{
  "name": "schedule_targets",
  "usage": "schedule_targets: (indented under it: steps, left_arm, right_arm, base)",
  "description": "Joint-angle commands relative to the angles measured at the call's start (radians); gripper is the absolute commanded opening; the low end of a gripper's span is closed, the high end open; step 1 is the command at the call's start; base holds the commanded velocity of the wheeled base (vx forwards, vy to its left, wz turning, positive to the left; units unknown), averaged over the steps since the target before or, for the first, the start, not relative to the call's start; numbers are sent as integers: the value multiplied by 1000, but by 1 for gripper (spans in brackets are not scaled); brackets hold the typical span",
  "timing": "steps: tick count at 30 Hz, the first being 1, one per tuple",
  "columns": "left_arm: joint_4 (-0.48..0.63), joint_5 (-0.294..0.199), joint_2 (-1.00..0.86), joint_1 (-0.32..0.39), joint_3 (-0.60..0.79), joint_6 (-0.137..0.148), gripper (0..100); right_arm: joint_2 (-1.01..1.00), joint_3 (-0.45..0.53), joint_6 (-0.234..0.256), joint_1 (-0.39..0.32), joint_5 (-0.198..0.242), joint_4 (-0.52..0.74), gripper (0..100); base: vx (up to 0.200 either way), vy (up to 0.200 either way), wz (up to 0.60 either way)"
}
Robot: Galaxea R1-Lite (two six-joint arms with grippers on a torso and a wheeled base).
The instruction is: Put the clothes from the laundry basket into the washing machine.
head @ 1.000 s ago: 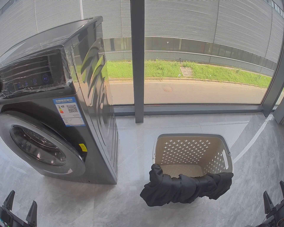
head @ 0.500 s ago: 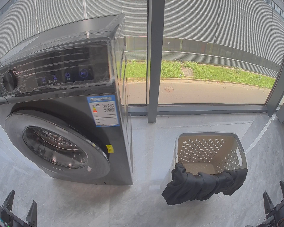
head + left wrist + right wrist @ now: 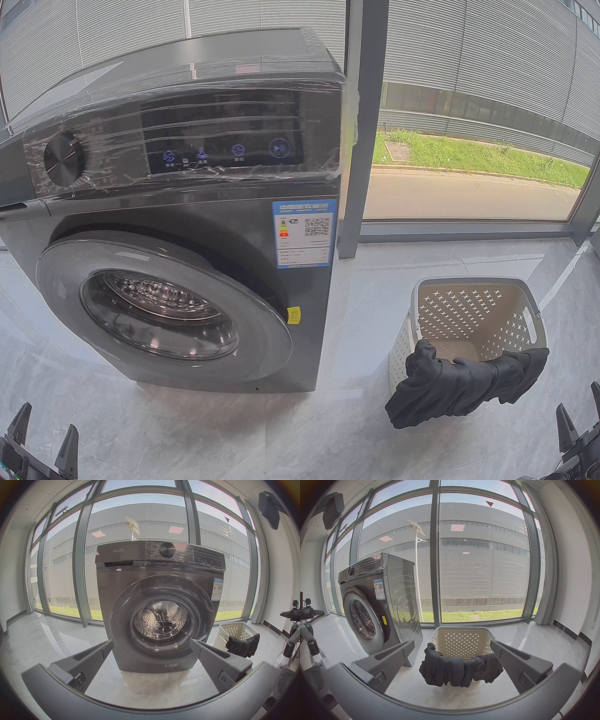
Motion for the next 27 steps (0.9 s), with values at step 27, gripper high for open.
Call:
schedule_targets:
  steps: [27]
  left_arm:
    - [0, 2, -17, 0, 15, -1, 100]
  right_arm:
    - [-16, 18, 0, 0, 0, 0, 100]
  base:
    - [0, 156, 0]
